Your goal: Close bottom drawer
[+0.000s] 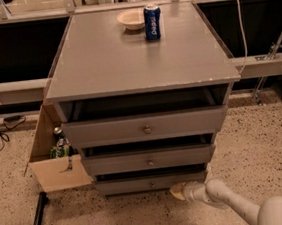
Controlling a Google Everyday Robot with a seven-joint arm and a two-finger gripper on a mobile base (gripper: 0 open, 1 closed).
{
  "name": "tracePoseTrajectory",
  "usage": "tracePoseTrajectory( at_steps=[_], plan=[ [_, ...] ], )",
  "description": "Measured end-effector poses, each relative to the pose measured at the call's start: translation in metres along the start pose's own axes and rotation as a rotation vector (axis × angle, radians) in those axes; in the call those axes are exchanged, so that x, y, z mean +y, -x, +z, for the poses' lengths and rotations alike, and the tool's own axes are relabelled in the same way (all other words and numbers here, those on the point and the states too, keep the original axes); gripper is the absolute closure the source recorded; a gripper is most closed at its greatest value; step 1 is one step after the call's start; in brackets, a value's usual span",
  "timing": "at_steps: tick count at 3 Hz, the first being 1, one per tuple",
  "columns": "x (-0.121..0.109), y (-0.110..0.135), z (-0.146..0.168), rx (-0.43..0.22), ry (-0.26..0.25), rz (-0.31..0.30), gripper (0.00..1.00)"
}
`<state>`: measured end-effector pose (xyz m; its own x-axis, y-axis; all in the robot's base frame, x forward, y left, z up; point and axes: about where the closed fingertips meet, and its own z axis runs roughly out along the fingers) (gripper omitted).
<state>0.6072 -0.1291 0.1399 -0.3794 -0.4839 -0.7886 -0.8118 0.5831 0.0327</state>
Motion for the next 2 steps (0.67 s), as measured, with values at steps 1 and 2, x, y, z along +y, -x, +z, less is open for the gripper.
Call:
tracePoseTrajectory(
  at_steps=[1,2],
  plan=[
    [0.0194,-0.019,-0.0278,0.086,0.124,0.107,1.0],
    [0.0235,-0.0218,-0.0267,0.089,0.133,0.113,0.81]
  ],
)
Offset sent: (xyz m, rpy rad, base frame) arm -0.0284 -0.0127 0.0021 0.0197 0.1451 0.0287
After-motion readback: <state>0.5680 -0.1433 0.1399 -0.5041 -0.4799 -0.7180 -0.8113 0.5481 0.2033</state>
